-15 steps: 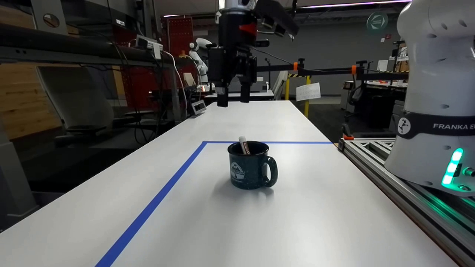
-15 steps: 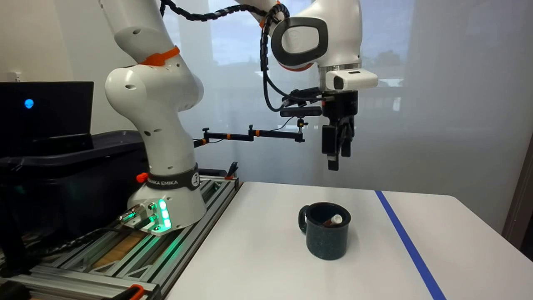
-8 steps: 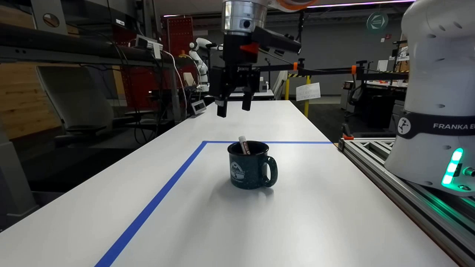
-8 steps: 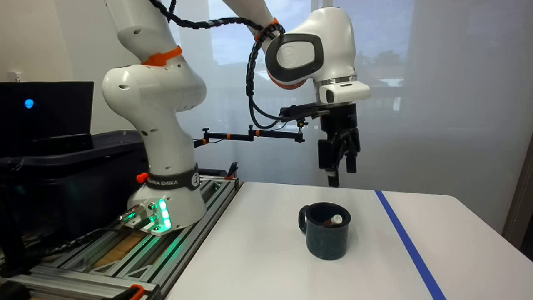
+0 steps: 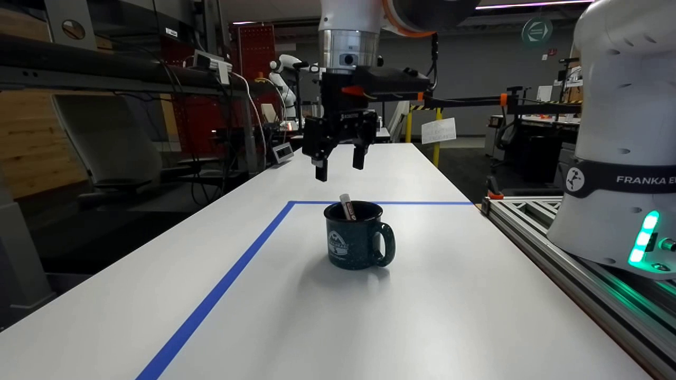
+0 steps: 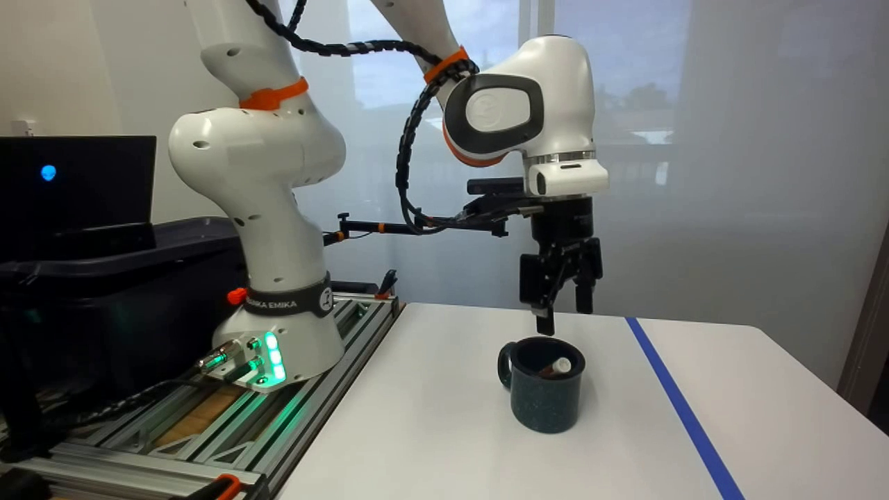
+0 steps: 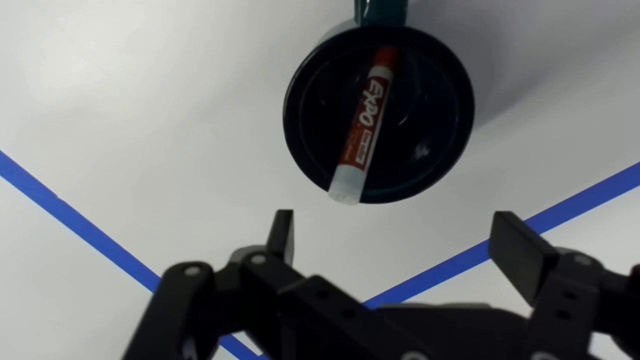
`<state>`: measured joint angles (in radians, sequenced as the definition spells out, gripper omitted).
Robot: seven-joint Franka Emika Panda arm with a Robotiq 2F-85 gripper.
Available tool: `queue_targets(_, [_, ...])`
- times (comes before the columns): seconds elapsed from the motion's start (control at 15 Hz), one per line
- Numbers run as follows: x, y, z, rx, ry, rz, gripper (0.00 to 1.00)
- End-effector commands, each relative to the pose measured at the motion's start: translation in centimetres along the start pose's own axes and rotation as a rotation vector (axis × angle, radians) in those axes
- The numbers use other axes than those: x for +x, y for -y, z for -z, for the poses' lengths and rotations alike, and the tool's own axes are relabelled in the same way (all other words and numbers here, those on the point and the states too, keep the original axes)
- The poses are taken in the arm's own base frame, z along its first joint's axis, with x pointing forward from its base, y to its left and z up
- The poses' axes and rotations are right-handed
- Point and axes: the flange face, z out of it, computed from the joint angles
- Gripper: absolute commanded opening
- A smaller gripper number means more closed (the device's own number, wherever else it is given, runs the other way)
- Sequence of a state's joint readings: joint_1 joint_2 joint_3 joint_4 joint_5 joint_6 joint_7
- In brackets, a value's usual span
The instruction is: Remove the marker out of the cup
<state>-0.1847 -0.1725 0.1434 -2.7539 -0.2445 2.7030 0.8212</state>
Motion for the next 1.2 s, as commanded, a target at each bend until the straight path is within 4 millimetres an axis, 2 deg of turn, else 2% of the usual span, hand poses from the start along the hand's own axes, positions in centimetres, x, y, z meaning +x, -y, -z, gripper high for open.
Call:
queue_targets(0.0, [-0.6, 0.3, -1.2, -0.022, 0.001, -0.008, 1.00])
queue_targets(0.2, [-0.9, 0.3, -2.0, -0.039, 0.003, -0.007, 1.00])
queue_targets(0.27, [-0.9, 0.3, -2.3, -0.042, 0.004, -0.007, 0.96])
queue_targets(0.47, [-1.0, 0.0, -3.0, -0.051, 0.004, -0.012, 0.71])
queue_targets(0.6, [-0.9, -0.2, -3.4, -0.051, -0.001, -0.010, 0.57])
queue_targets(0.73, [-0.9, -0.3, -3.9, -0.050, -0.005, -0.005, 0.51])
queue_targets(0.87, [-0.8, -0.4, -4.3, -0.045, -0.014, 0.006, 0.52])
queue_targets(0.93, [-0.9, -0.4, -4.6, -0.038, -0.021, 0.016, 0.57])
queue_targets(1.0, [-1.0, -0.3, -4.7, -0.035, -0.028, 0.026, 0.56])
queue_targets(1.07, [-1.1, -0.1, -4.8, -0.027, -0.033, 0.036, 0.58])
queue_targets(1.13, [-1.3, 0.0, -4.9, -0.022, -0.037, 0.045, 0.56])
